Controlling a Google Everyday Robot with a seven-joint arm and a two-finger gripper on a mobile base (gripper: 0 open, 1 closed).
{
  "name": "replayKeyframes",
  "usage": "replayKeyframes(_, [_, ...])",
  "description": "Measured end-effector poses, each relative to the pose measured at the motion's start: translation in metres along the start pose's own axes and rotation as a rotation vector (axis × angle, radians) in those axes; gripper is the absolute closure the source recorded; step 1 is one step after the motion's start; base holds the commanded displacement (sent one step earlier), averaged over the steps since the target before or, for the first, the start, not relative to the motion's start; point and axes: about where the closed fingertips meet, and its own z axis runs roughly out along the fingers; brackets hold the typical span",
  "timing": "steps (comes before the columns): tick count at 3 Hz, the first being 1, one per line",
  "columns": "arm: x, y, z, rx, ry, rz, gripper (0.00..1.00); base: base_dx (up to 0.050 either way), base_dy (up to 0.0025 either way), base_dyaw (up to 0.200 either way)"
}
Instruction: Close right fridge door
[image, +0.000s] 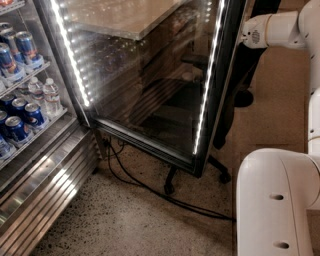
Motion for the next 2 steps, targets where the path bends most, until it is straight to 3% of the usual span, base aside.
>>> replayKeyframes(1, [0.0001, 0.0001, 0.0002, 0.000, 0.000, 0.000, 1.00, 0.000, -0.00010, 0.197])
replayKeyframes(2, [0.0001, 0.0009, 0.0005, -0.001, 0.006, -0.001, 1.00, 0.000, 0.00000, 0.000])
